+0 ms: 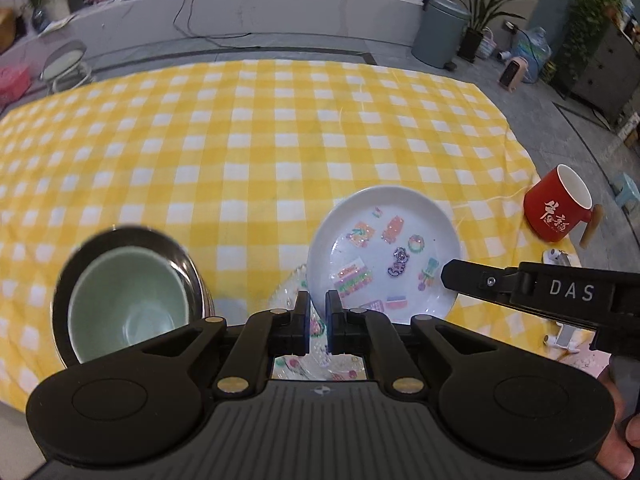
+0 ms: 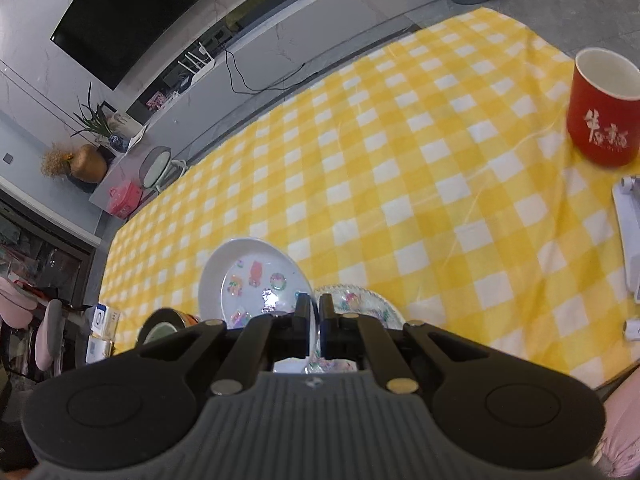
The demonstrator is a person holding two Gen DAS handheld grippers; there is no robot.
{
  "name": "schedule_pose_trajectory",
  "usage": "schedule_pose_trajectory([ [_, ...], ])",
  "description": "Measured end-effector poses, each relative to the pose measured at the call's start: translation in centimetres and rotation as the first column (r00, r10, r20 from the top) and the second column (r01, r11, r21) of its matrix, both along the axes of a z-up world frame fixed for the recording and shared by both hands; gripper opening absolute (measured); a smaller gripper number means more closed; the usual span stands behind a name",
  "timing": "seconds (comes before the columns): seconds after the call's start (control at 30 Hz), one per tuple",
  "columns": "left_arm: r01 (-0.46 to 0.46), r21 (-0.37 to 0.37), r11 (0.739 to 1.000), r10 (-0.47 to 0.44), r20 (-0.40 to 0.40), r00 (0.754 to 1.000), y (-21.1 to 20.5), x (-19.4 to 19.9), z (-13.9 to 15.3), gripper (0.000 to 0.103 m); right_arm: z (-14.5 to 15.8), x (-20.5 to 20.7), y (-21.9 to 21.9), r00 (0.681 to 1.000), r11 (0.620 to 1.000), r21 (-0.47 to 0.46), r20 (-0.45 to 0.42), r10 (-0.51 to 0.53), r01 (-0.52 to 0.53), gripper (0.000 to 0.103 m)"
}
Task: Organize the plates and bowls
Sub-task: 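Lift the sticker plate with both grippers and lower it onto the glass plate, then open both grippers and pull them back from the plate stack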
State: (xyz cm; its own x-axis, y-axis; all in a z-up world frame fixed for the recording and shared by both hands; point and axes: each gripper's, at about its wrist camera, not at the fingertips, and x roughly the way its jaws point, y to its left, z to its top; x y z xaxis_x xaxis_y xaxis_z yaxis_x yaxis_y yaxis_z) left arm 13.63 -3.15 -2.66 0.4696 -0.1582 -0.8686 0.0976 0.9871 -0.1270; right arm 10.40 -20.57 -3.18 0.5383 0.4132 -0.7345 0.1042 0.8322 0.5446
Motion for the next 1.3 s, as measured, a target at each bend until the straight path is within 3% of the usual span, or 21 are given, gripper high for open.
schedule_pose_trajectory([
  [0.2, -0.043, -0.012, 0.999, 0.042, -0.032, 0.999, -0.5, -1.5, -1.7, 0.009, -1.4, 0.3, -0.6, 0.999, 0.999, 0.003, -0.014, 0.037, -0.037, 0.003],
  [0.3, -0.021, 0.025, 0.999, 0.022, -0.044, 0.999, -1.0, -2.1, -2.7, 0.010, -3.1, 0.7, -0.8, 0.998, 0.999, 0.008, -0.048, 0.048, -0.048, 0.003],
  [0.57, -0.013, 0.053, 0.999, 0.020, -0.146, 0.989, -1.4, -2.5, -6.0, 0.012, -7.0, 1.6, -1.0, 0.987, 0.996, 0.059, -0.138, 0.080, -0.072, 0.009],
  [1.03, -0.031, 0.021, 0.999, 0.033, -0.142, 0.989, -0.8, -2.7, -6.8, 0.017, -8.1, 1.9, 0.1, 0.987, 0.996, 0.013, -0.131, 0.089, -0.088, 0.009],
  [1.3, -0.059, 0.004, 0.998, 0.059, -0.129, 0.990, -0.4, -2.4, -7.1, 0.017, -9.9, 2.2, -0.6, 0.982, 0.996, 0.066, -0.177, 0.071, -0.060, 0.009],
])
